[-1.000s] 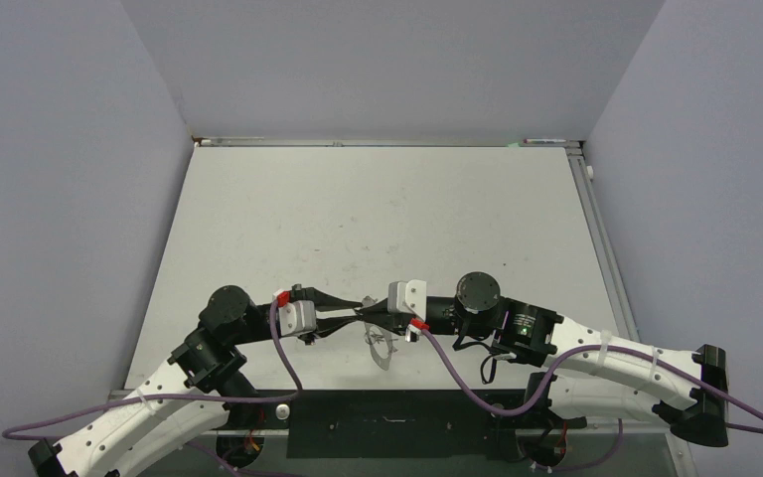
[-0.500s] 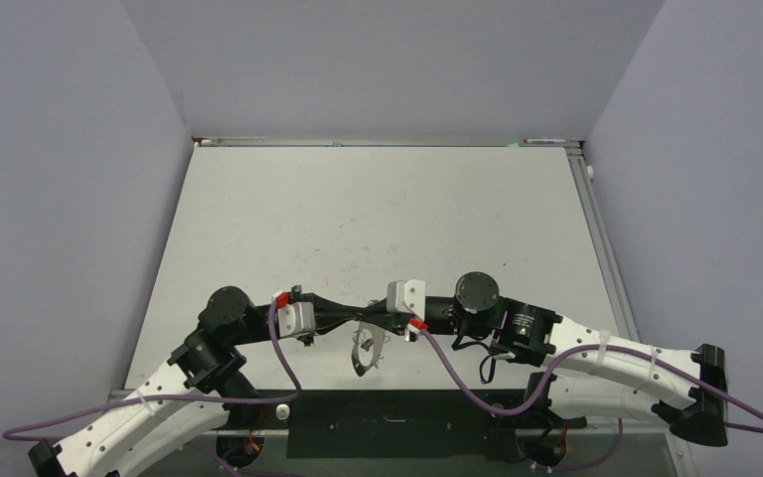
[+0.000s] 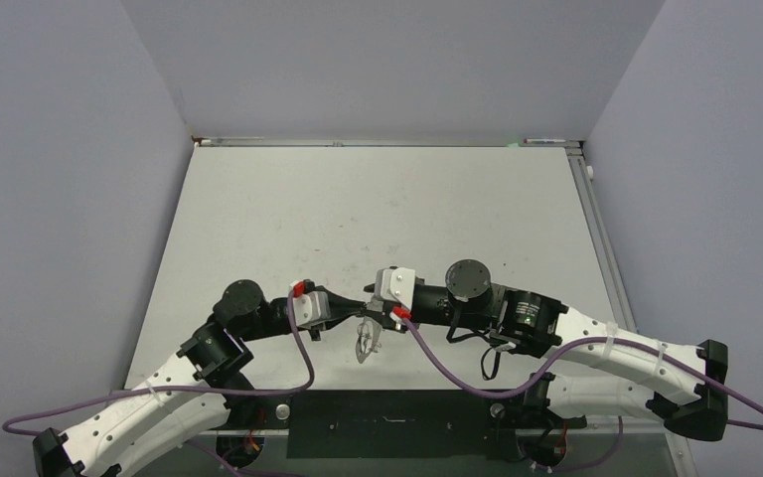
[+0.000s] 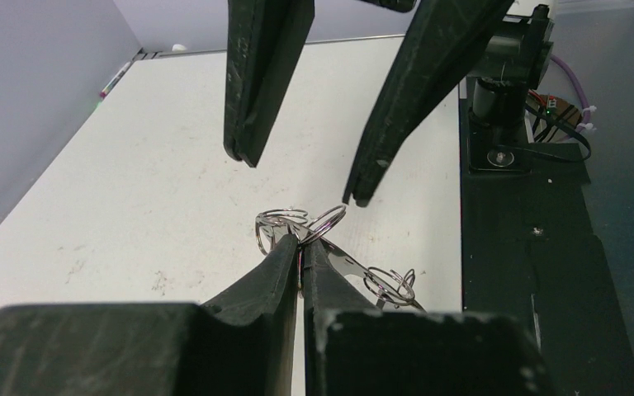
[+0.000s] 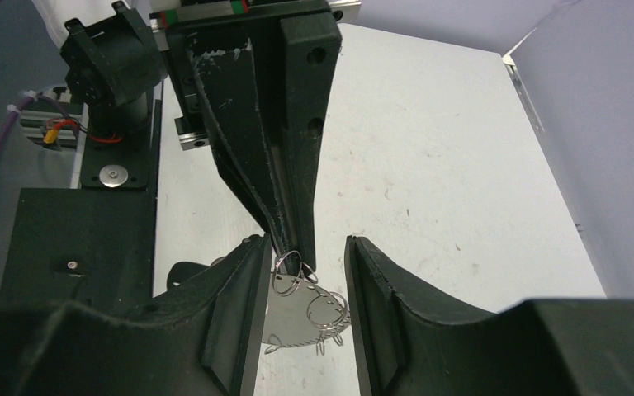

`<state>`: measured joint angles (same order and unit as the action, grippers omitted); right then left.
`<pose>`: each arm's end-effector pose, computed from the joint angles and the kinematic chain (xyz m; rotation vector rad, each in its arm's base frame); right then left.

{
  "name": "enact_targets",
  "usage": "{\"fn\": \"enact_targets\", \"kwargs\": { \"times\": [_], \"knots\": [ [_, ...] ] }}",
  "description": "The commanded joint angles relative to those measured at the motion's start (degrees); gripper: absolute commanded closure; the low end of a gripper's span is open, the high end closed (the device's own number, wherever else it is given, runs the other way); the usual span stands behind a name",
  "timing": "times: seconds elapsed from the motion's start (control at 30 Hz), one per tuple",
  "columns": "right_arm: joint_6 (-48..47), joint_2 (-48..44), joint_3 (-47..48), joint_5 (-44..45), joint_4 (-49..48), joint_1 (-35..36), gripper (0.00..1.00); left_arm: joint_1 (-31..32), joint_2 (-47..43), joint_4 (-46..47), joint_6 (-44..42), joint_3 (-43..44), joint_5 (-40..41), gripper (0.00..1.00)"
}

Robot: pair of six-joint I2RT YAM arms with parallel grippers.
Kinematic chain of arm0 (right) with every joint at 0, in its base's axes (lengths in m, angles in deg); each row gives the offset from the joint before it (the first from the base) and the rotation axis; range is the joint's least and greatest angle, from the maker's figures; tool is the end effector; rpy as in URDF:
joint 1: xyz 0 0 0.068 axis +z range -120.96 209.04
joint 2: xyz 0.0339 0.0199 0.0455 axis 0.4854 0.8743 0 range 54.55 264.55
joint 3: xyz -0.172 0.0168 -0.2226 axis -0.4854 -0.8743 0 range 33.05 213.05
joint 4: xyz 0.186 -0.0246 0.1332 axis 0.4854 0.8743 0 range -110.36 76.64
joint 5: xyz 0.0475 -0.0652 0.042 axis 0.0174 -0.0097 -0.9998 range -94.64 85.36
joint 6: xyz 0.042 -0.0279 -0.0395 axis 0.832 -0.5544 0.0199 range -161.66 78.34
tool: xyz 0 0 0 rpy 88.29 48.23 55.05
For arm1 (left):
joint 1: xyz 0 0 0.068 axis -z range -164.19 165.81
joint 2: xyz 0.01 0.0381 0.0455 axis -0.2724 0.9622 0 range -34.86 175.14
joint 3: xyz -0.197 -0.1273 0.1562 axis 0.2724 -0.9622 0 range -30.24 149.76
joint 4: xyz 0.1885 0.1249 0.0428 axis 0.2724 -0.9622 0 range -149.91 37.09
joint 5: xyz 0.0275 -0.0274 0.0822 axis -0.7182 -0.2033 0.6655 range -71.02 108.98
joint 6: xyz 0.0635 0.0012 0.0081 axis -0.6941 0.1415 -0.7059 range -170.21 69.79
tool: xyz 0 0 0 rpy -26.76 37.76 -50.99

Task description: Put the keys on the keyring

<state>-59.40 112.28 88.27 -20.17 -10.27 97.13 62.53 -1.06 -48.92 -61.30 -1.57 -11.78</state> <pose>0.0649 0.1966 0.3687 -1.4133 1.2221 0.8623 0.0675 -0.1086 0.3041 1.1556 1.1969 -0.9025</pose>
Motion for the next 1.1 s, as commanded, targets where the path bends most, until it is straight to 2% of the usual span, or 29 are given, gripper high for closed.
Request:
{"fn": "enact_targets", "kwargs": {
  "times": [0.0,0.17,0.47,0.63,1.07],
  "knots": [
    [-2.10,1.91,5.01,3.57,6.04,0.42,0.62,0.07,-0.04,1.28,-0.41,3.45,1.99,1.00],
    [-1.84,3.70,6.56,2.27,8.74,0.49,0.63,-0.02,1.26,0.02,-0.51,4.23,3.24,1.00],
    [-1.34,5.31,5.22,2.13,7.09,0.90,0.68,0.10,1.77,-0.34,-0.51,4.30,3.54,1.00],
    [-1.68,5.79,4.81,2.36,6.60,0.86,0.81,0.07,1.71,-0.40,-0.51,4.32,3.52,1.00],
    [-2.17,6.63,4.47,5.32,7.82,0.92,0.89,0.06,0.70,0.06,-0.59,4.03,3.48,1.00]
  ]
}}
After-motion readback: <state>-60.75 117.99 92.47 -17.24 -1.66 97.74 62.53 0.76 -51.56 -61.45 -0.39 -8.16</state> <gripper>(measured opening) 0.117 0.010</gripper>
